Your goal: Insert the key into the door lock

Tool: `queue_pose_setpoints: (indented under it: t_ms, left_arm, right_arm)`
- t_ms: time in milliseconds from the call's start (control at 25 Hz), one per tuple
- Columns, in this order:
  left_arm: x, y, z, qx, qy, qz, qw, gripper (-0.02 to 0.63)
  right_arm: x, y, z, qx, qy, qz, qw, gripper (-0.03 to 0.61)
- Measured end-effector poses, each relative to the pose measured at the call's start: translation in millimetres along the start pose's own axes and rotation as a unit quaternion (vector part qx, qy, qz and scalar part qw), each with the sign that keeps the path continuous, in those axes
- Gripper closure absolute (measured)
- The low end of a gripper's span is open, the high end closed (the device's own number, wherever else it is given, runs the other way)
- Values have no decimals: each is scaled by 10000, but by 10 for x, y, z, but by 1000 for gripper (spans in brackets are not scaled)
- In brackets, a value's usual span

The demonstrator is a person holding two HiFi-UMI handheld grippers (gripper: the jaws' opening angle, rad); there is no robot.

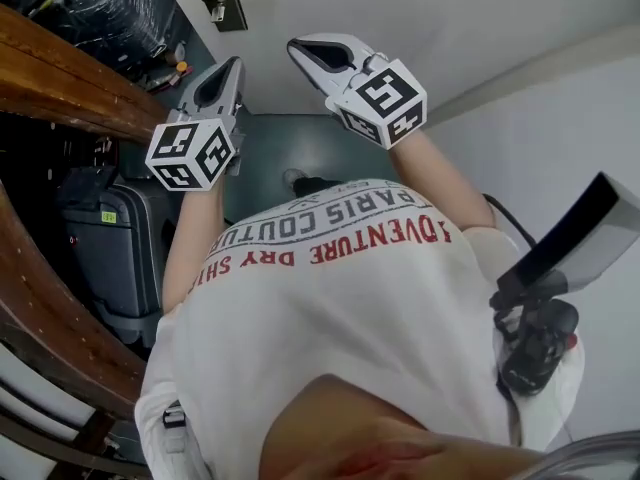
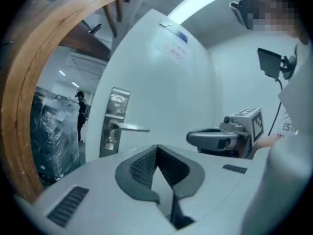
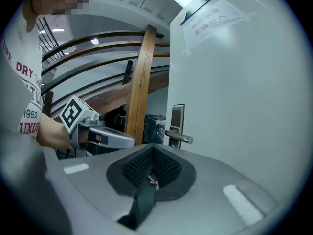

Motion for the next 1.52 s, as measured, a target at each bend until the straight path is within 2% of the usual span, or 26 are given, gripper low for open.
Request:
queue_pose_setpoints:
  t_ms: [120,200,320,600,720,880,1200,1360,1520]
  left_arm:
    - [-372,708,-128,425,98,589,9973,614]
    - [-582,1052,-73,462,65,835,9954,614]
    - [-825,1281,16,409,-27,1007,9941,614]
    - [-1454,1647,127,288,-93,1062,9939,614]
    - [-1720,1943,303,213,-159,1066,9940,614]
    - [-2179,2555,558,188,-168,1106,9936,614]
    - [-3528,4040,1203,165,-339,1137,9928,614]
    - [-4094,4613,1183,127,-281,1132,9931,614]
    - [-4528,5008,1118,143,-205,1110,9935,614]
  right_arm:
    - [-540,-438,29,50,65,30,10000,577]
    - [-810,-700,122,109,-13,-6,9999,577]
    - [-992,-954,159,211,-120,-51,9997,577]
    - [-1391,-1514,38,247,-191,-49,9995,577]
    - [-1704,-1802,79,307,-220,-71,9993,577]
    - [-2369,-2297,169,287,-265,-54,9992,577]
    - [-4031,-3629,495,378,-373,89,9985,577]
    - [-4642,-4127,338,450,-352,135,9983,577]
    - [-5073,-4514,175,410,-313,150,9986,577]
Point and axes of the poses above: the fingertips, and each gripper's own axes: x forward along the fingers, y to its right, z out of its underside, the point moved 1 cm from there along -x, backward along the fingers, and after that the axes turned 5 degrees about y, right-handed, at the moved point
